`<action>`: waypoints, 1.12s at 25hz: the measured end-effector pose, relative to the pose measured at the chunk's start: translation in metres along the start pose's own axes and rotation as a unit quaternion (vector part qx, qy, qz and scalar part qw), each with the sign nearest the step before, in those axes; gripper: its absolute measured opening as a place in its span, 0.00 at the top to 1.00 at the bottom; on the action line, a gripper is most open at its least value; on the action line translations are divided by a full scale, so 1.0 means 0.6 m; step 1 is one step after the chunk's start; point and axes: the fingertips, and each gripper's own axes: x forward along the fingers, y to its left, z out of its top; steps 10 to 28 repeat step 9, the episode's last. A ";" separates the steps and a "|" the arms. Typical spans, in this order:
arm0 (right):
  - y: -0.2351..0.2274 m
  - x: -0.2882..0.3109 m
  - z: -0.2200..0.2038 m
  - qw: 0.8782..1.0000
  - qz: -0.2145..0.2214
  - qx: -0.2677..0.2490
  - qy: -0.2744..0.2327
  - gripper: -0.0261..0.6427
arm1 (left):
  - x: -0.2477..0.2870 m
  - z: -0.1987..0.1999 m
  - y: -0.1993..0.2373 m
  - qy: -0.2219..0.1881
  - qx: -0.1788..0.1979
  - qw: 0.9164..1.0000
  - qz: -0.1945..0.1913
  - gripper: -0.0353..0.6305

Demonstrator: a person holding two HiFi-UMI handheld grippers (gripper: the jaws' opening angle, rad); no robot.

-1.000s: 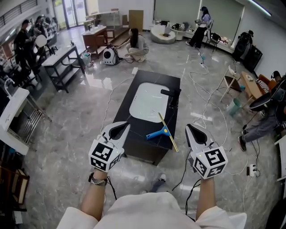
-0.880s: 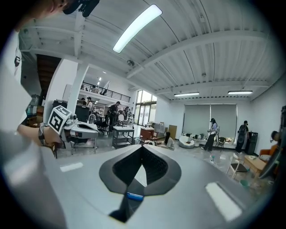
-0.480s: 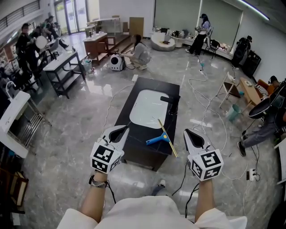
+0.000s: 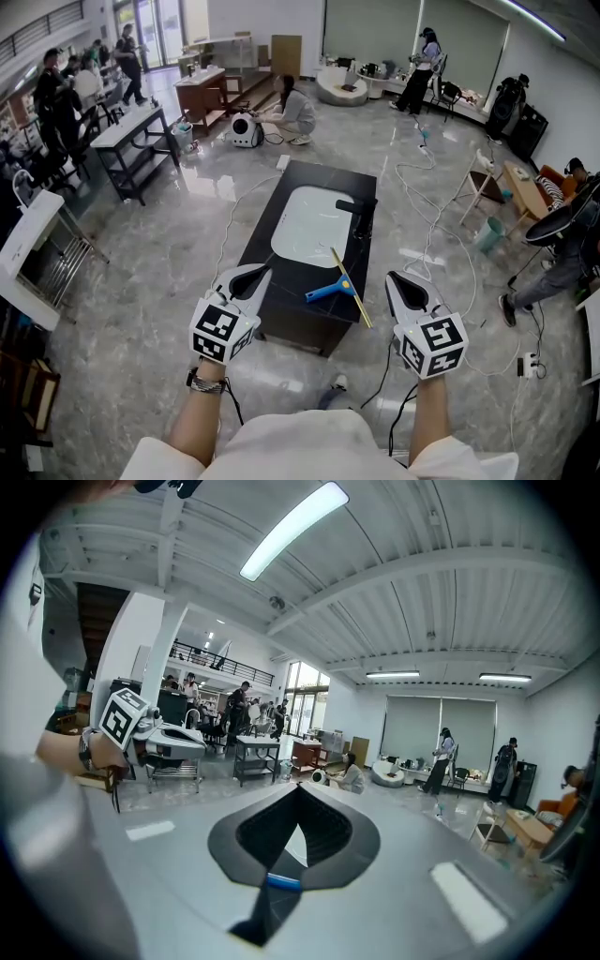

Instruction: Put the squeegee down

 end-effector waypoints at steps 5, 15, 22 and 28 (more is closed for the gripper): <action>-0.002 -0.005 -0.004 1.000 -0.002 0.003 0.004 0.95 | -0.002 0.000 -0.006 -0.001 -0.006 1.000 -0.004 0.94; -0.009 -0.008 -0.013 1.000 -0.003 0.004 0.005 0.95 | 0.005 -0.002 -0.016 -0.002 -0.005 1.000 -0.008 0.94; -0.009 -0.008 -0.013 1.000 -0.003 0.004 0.005 0.95 | 0.005 -0.002 -0.016 -0.002 -0.005 1.000 -0.008 0.94; -0.009 -0.008 -0.013 1.000 -0.003 0.004 0.005 0.95 | 0.005 -0.002 -0.016 -0.002 -0.005 1.000 -0.008 0.94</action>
